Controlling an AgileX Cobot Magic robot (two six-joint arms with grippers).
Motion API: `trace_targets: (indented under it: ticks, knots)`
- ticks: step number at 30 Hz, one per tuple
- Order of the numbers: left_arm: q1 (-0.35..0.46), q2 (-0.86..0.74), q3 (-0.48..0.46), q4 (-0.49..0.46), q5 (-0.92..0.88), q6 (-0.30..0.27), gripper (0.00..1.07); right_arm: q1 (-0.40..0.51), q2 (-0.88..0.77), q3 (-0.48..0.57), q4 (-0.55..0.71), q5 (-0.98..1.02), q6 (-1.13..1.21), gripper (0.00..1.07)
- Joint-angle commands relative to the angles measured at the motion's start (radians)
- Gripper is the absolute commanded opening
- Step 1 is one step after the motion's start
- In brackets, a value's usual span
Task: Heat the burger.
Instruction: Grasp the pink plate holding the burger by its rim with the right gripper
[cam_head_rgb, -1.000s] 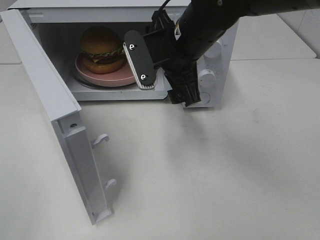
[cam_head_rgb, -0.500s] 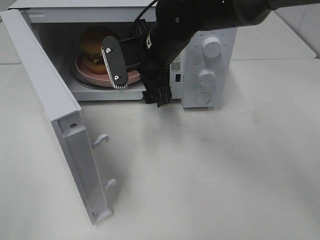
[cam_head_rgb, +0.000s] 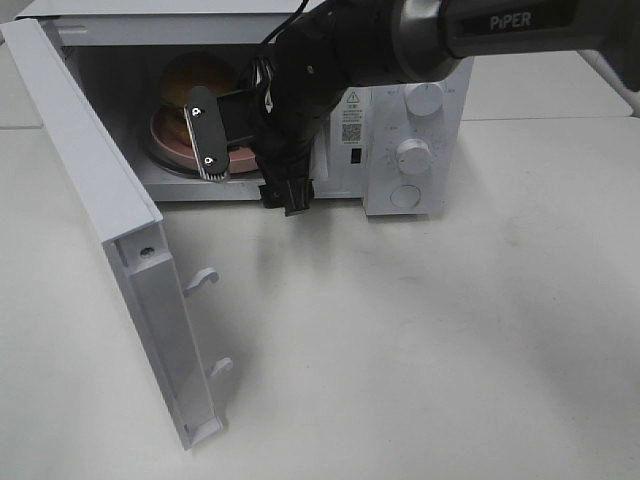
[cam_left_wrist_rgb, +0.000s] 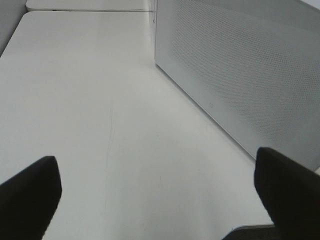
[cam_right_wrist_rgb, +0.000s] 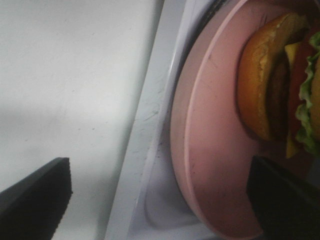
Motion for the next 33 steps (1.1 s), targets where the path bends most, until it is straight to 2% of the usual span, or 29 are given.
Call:
trace_targets:
  ticks: [1,5,18,20,21,22,25,27,28,29,30,31,32,33]
  knots:
    - [0.003,-0.007,0.002,0.001,-0.014,-0.002,1.0,0.001,0.045,-0.068,-0.007,-0.003,0.034,0.89]
    - [0.003,-0.007,0.002,0.001,-0.014,-0.002,1.0,-0.002,0.095,-0.133,-0.011,0.029,0.035,0.88]
    - [0.003,-0.007,0.002,0.003,-0.014,-0.002,1.0,-0.036,0.169,-0.228,0.004,0.063,0.035,0.83]
    - [0.003,-0.007,0.002,0.004,-0.014,-0.002,1.0,-0.045,0.196,-0.264,0.029,0.073,0.035,0.77]
    - [0.003,-0.007,0.002,0.004,-0.014,-0.002,1.0,-0.045,0.196,-0.264,0.029,0.073,0.035,0.77]
    - [0.003,-0.007,0.002,0.004,-0.014,-0.002,1.0,-0.045,0.204,-0.271,0.028,0.069,0.035,0.68]
    - [0.003,-0.007,0.002,0.004,-0.014,-0.002,1.0,-0.045,0.203,-0.271,0.028,0.067,0.035,0.62]
    - [0.003,-0.007,0.002,0.005,-0.014,-0.002,1.0,-0.045,0.206,-0.271,0.028,0.065,0.027,0.33]
    - [0.003,-0.007,0.002,0.005,-0.014,-0.002,1.0,-0.045,0.206,-0.271,0.028,0.065,0.027,0.33]
    - [0.003,-0.007,0.002,0.005,-0.014,-0.002,1.0,-0.045,0.206,-0.271,0.028,0.065,0.027,0.24]
    - [0.003,-0.007,0.002,0.005,-0.014,-0.002,1.0,-0.045,0.206,-0.271,0.028,0.065,0.027,0.07]
    - [0.003,-0.007,0.002,0.005,-0.014,-0.002,1.0,-0.045,0.206,-0.271,0.028,0.065,0.027,0.07]
    - [0.003,-0.007,0.002,0.005,-0.014,-0.002,1.0,-0.045,0.206,-0.271,0.028,0.065,0.027,0.0]
    - [0.003,-0.007,0.002,0.005,-0.014,-0.002,1.0,-0.045,0.206,-0.271,0.028,0.064,0.026,0.0]
